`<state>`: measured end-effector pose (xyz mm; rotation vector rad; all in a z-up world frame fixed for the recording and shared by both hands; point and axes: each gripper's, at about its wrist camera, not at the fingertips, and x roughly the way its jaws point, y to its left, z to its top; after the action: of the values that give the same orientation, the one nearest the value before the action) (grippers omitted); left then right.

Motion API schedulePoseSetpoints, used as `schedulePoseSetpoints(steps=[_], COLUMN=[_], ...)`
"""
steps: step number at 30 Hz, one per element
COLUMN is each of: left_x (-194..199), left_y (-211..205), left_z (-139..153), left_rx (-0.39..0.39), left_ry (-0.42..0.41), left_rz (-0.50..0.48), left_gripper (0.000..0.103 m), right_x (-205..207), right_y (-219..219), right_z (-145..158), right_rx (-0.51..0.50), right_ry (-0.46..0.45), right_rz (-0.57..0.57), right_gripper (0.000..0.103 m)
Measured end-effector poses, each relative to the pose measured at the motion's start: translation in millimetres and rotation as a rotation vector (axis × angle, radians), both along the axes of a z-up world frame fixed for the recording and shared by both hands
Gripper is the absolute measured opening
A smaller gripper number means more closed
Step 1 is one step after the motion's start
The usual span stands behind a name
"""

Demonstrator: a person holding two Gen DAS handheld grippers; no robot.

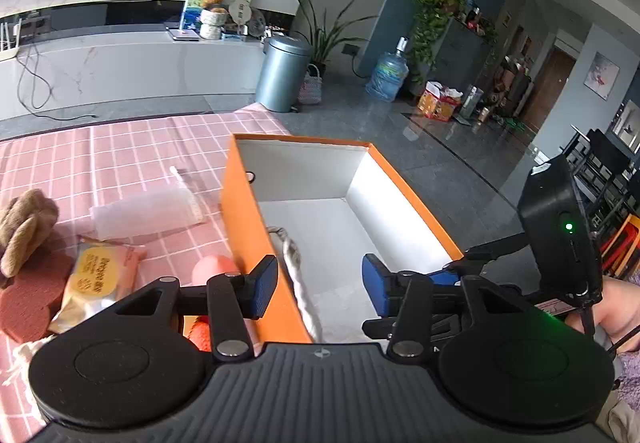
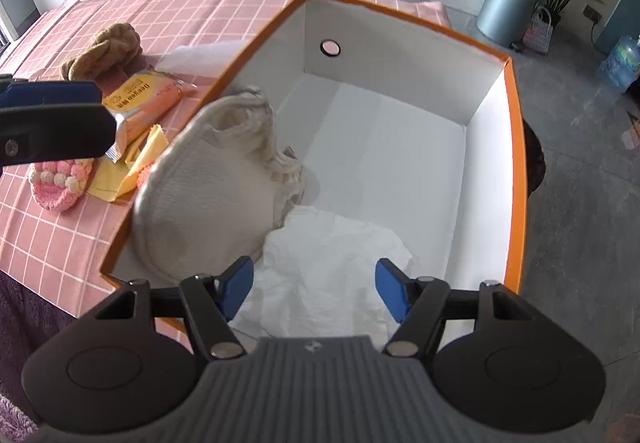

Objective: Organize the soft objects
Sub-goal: 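Move both tools back over the remaining items on the table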

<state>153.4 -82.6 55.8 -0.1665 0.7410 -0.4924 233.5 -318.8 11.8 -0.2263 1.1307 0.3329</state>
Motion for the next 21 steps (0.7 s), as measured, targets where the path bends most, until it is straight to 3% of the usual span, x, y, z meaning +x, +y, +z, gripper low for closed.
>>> schedulePoseSetpoints(steps=[5,10,15,21], left_x=[-10.9,-26.5,-44.4,-54.5], left_y=[16.6,35.0,55.0,81.8], left_z=[-0.9,-3.5,-4.7,-7.9], left_rx=[-0.018,-0.048,-0.060,-0.074], left_ry=[-0.018,-0.048,-0.111,-0.119], left_rz=[0.019,0.045,0.097,0.169], left_gripper=[0.060,0.061,0.061,0.061], right_x=[-14.0,-36.6,-60.4,-80.8], right_y=[10.4,22.7,40.3,69.7], right_z=[12.4,32.0,48.6,51.7], right_rx=[-0.015,0.003,0.055,0.136], right_ry=[-0.064,-0.187,-0.321,-0.424], right_rz=[-0.017,-0.038,-0.054,-0.072], right_gripper=[0.070,0.071,0.072,0.073])
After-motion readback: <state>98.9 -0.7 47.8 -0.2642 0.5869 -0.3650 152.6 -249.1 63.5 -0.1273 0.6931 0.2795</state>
